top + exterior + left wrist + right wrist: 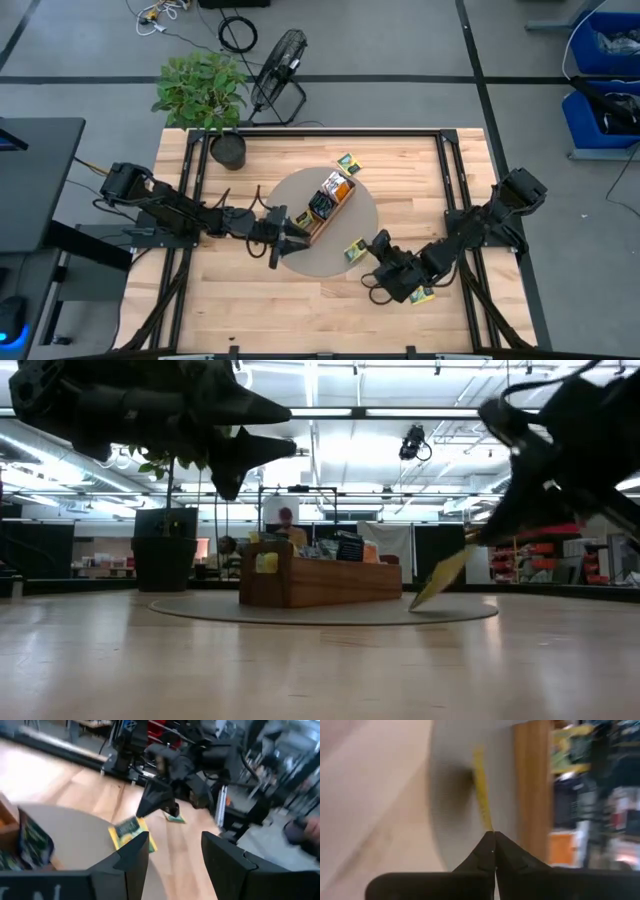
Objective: Pick & Place Tea
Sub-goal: Put the yellow tea bag into the left section of the wooden organizer
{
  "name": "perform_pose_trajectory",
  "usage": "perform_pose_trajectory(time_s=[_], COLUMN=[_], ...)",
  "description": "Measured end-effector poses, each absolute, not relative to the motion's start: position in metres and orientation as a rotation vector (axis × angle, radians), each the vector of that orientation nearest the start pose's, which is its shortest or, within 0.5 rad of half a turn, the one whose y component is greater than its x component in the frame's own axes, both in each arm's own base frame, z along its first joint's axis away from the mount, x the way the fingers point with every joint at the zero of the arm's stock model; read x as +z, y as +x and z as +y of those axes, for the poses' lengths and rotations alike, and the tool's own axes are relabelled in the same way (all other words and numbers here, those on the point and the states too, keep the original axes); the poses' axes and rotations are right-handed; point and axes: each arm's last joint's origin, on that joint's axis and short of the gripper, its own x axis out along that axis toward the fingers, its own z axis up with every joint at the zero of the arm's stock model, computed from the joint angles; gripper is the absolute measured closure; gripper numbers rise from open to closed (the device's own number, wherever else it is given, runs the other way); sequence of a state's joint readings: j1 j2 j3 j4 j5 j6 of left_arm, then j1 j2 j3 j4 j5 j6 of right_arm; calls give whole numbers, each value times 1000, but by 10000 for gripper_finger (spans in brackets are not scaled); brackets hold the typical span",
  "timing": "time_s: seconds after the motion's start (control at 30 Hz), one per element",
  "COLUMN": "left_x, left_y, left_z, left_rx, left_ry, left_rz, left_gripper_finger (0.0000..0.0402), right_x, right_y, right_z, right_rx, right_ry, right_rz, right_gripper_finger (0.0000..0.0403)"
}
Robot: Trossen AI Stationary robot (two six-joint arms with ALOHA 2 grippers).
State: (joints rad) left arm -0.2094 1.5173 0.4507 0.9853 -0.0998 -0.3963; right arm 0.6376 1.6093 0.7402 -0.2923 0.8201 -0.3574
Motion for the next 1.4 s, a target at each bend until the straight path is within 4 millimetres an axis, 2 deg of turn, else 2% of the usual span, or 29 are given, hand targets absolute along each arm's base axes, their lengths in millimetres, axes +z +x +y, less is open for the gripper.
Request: perform_pose_trajectory(time_s=[0.1,0.3,0.53,0.8,0.97,1.1,1.4], left_x=[175,176,178,187,192,188,186], left_y=[268,268,269,276,290,298,300], left_z=[-52,-53,-52,-52,-58,-59,-60], left_rx=[-94,-104,-129,-203,-253,-246,-255], left_ry=[-493,-581,-585,-594,-582,-585,-588], left_rz=[99,97,80,61,94,120,134], left_gripper_finger=[216,216,216,216,216,216,216], right_x=[148,164,173,192,201,204,207], right_y=[232,237,244,256,263,264,266], right_z=[150,165,176,191,189,190,190], right_rx=[-24,-64,3,50,37,36,36], right_ry=[-1212,-1405,-1549,-1617,-1672,-1738,-1794], right_rz=[871,786,684,469,404,380,362], right_gripper_finger=[401,402,403,403,403,403,403])
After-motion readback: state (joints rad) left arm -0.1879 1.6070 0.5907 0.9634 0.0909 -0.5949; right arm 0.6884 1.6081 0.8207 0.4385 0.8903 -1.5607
